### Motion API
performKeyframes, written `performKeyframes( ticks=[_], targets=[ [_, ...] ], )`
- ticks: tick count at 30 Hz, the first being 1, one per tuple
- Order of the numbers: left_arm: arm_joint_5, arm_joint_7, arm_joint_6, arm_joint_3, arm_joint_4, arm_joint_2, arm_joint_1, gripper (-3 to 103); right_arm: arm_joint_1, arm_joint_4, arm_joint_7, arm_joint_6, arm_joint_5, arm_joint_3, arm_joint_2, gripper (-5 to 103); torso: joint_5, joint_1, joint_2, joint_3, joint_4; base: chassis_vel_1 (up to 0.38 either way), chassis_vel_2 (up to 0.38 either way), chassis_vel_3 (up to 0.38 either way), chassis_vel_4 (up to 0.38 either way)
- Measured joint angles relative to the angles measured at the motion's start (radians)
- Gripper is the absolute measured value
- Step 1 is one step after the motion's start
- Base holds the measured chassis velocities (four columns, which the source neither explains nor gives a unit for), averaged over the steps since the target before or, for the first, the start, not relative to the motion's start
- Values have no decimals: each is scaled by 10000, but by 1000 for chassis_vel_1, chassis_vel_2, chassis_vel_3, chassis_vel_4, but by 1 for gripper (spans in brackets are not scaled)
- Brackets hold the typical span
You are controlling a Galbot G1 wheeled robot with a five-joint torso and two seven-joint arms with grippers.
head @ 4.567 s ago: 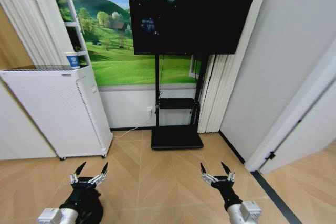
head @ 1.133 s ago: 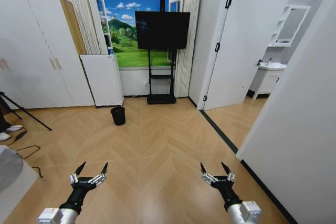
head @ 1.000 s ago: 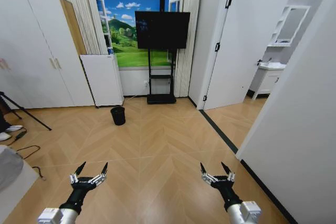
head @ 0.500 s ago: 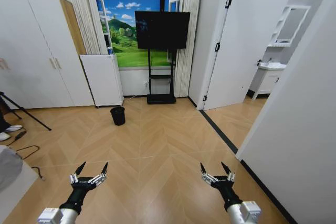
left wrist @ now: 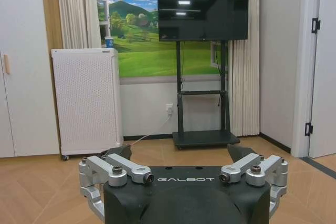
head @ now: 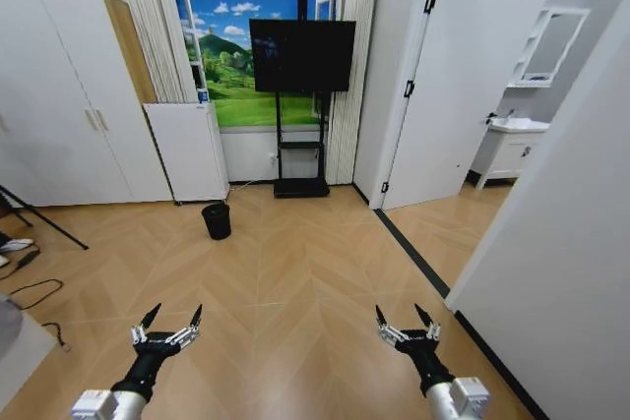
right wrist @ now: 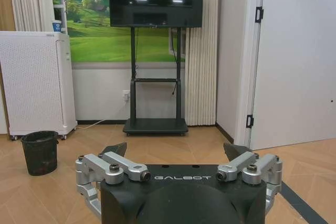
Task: Pick up the trash bin and place the garbage on the floor into it.
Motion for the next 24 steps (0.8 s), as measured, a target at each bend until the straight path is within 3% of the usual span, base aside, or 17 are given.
performKeyframes(
  ticks=[7, 13, 20, 21, 24],
  targets=[
    [0, 0, 0, 0, 0, 0, 2, 100, -4, 0, 0, 0, 0, 0, 0, 100, 4, -14, 3, -6, -3, 30, 10, -36, -38],
    [0, 0, -1, 0, 0, -1, 4, 100, -5, 0, 0, 0, 0, 0, 0, 100, 2, -16, 4, -6, -1, 182, 2, -170, 32],
    [0, 0, 0, 0, 0, 0, 2, 100, -4, 0, 0, 0, 0, 0, 0, 100, 7, -14, 5, -6, -3, 238, 113, -210, -140],
    [0, 0, 0, 1, 0, 0, 2, 100, -4, 1, 0, 0, 0, 0, 0, 100, -8, -12, 4, -4, -1, 280, 175, -265, -159],
    [0, 0, 0, 0, -1, 0, 2, 100, -3, 1, 0, 0, 0, 0, 0, 100, 8, -11, 3, -4, -1, 300, 230, -296, -206]
  ],
)
